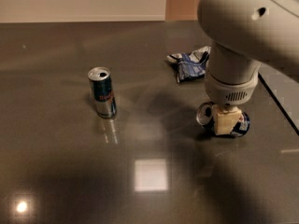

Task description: Knock pepsi can over

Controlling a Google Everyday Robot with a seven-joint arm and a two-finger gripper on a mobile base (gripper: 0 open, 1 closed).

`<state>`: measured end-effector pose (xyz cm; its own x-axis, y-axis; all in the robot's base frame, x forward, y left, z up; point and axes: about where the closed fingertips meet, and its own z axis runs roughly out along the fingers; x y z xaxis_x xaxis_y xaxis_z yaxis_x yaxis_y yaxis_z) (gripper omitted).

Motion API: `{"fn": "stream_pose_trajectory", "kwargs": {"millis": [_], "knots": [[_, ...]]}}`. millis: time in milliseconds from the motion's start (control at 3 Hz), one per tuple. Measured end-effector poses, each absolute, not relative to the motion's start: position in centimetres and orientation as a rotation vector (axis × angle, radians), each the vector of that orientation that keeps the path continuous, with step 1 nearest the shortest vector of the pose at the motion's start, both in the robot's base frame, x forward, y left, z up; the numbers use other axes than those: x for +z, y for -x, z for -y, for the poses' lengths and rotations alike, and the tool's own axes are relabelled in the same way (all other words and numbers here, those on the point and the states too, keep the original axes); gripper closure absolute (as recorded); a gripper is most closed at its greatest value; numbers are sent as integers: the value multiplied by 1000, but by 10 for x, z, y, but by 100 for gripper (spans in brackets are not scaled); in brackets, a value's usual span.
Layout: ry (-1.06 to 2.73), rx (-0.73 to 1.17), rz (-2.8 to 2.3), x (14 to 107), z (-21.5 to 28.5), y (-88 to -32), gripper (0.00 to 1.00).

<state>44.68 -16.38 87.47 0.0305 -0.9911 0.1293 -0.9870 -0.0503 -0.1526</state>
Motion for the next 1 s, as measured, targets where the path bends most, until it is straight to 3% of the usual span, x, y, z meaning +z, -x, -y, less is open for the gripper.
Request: {"fn": "stream_pose_trajectory", "kwargs": {"millis": [667, 1000], "knots": [[2300, -344, -2142, 862, 161, -441, 11], [2321, -336, -2127, 858, 160, -439, 0]]}}
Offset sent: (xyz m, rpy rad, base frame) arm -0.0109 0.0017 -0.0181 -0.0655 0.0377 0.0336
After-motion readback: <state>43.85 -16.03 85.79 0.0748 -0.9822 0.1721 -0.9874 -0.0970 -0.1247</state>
